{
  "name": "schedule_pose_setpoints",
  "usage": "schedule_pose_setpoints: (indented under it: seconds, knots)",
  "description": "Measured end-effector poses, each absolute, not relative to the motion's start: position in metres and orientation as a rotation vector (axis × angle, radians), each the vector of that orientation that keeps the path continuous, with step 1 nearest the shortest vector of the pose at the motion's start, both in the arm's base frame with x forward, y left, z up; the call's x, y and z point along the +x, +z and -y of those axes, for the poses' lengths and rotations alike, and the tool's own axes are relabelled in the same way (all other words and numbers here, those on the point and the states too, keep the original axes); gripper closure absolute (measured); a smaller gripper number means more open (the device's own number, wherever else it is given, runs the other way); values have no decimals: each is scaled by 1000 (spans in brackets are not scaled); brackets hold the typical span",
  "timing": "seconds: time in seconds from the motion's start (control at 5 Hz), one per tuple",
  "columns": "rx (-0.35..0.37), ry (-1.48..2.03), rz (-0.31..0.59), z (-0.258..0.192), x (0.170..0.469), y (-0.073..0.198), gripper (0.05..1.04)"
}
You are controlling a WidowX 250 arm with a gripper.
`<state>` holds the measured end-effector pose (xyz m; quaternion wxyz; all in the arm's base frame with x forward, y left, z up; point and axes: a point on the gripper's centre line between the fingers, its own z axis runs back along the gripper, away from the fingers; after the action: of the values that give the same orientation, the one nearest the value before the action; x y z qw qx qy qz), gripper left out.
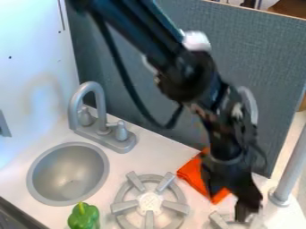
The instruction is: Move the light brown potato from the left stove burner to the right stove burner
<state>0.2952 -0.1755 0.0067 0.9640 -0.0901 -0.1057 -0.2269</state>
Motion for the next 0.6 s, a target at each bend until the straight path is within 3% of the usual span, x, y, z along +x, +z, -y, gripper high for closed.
schedule_pose_setpoints:
  seconds: [0.2,0.4,0.6]
  knots:
    - [-95,-436,185,146,282,16,80]
    - [54,-371,128,100,259,13,80]
    - [131,-300,84,62,244,12,80]
